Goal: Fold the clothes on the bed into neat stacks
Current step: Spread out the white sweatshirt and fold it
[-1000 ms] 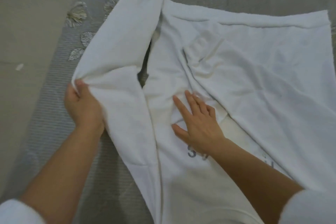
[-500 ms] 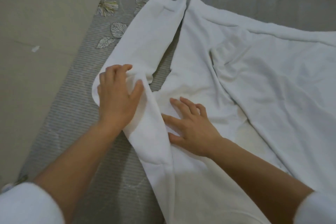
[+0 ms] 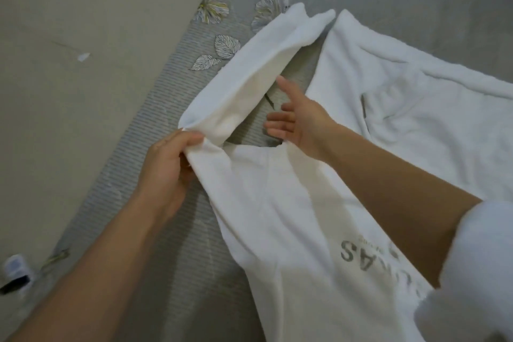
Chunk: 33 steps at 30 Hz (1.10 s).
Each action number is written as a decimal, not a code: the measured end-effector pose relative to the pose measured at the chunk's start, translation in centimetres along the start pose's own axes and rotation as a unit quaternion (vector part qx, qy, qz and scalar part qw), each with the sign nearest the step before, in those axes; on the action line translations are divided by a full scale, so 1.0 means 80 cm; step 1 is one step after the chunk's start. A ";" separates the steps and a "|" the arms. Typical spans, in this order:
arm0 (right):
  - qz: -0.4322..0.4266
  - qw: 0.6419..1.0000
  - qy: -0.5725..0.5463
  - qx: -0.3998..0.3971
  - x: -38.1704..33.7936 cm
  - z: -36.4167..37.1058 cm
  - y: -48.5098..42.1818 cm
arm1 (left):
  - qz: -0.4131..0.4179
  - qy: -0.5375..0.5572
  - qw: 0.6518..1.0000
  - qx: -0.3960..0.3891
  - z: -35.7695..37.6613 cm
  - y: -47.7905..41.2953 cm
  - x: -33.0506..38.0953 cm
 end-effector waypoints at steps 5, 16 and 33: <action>-0.050 0.997 -0.046 0.028 -0.044 0.046 -0.029 | 0.063 -0.064 0.996 -0.026 0.006 0.014 0.003; -0.223 0.954 -0.047 0.196 -0.148 -0.010 -0.012 | 0.235 -0.506 0.825 0.094 0.096 0.089 -0.082; 0.028 0.941 -0.126 0.311 0.079 -0.355 0.051 | 0.410 -0.536 0.728 -0.122 0.108 0.128 -0.131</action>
Point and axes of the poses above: each hand's wrist, its own y-axis away from the middle knuckle, its own z-axis out of the palm, x = y × z, the point moved 3 cm from there along -y, towards the middle knuckle, and after that the axes turned 10 degrees about x, right-handed, at the moved point
